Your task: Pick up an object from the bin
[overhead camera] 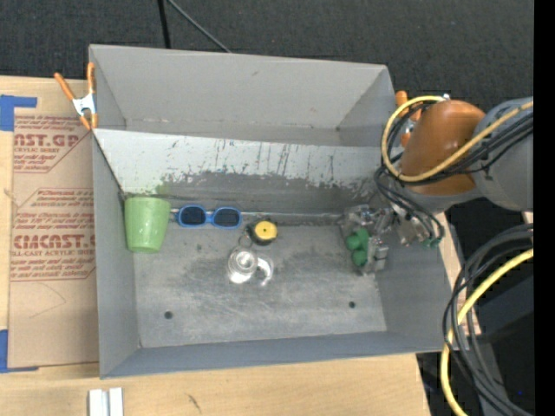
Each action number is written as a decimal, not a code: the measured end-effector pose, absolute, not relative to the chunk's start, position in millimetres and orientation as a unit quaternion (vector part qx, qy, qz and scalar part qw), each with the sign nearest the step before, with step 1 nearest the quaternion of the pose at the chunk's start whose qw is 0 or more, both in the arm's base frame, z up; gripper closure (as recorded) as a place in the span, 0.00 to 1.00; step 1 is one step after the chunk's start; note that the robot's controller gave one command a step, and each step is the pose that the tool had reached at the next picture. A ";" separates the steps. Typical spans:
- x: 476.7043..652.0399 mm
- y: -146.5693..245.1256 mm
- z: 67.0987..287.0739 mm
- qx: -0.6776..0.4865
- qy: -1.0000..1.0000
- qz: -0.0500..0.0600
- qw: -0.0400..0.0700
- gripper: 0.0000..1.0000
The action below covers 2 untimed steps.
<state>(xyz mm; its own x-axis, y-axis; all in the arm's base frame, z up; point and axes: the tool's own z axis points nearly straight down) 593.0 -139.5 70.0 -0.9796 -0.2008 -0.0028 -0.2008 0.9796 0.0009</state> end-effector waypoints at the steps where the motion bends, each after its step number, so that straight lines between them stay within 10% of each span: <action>1: 593.0 -139.5 69.9 -0.101 0.995 0.001 0.002 0.00; 2: 593.0 -139.4 70.0 -0.101 0.995 0.001 0.001 1.00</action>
Offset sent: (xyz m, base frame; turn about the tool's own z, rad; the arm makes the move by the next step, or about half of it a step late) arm 0.0000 0.0000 0.0000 0.0000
